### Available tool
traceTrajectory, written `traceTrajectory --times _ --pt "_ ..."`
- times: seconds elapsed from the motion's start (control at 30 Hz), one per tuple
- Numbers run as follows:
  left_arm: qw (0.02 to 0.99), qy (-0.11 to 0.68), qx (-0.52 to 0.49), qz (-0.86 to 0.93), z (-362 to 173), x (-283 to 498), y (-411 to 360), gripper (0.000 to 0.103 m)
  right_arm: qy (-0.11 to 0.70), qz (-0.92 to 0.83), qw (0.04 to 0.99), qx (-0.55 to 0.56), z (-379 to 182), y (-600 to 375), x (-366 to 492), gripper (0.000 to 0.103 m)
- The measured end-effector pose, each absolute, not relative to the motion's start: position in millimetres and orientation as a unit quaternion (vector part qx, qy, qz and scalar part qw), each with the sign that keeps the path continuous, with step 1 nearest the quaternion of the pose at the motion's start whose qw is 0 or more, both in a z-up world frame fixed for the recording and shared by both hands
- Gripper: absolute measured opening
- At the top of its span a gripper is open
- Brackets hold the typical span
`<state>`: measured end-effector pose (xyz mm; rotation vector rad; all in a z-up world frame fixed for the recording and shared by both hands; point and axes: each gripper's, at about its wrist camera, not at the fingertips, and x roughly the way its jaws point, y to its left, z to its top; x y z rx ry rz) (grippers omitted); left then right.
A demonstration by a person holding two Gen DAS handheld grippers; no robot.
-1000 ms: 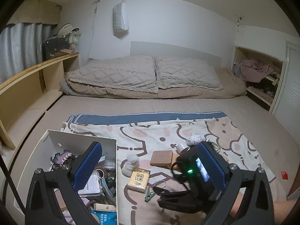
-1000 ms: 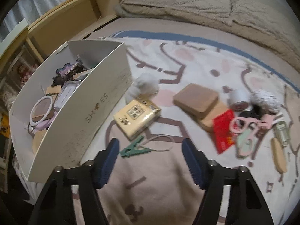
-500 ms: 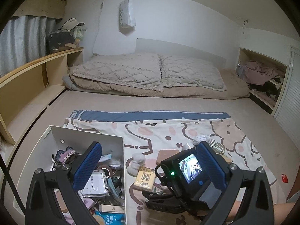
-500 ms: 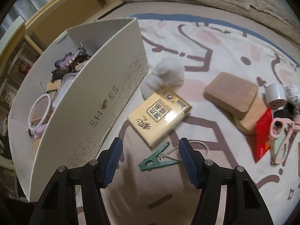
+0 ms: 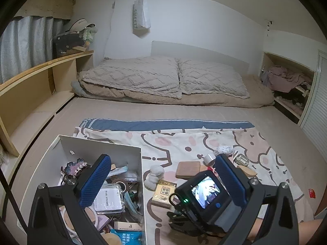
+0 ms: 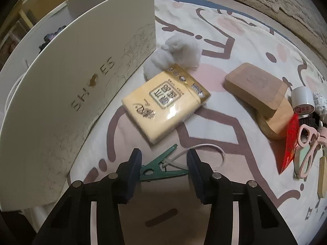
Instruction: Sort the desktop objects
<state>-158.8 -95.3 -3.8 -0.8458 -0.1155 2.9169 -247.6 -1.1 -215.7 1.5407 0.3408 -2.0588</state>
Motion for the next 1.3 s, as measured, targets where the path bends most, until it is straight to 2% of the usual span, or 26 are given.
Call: traceTrajectory --times 0.4,0.97,1.3 --pt "0.048 -0.052 -0.287 0.955 -6 -159 -99 0.102 0.152 -0.755 0.283 0.572 -215 28 -211 0.047" --pt "0.058 -0.032 -0.288 0.955 -9 -159 -79 0.102 0.156 -0.733 0.281 0.6 -213 71 -175 0.048" --pt "0.063 -0.035 -0.292 0.954 -10 -161 -73 0.102 0.055 -0.744 0.296 0.596 -172 112 -184 0.049"
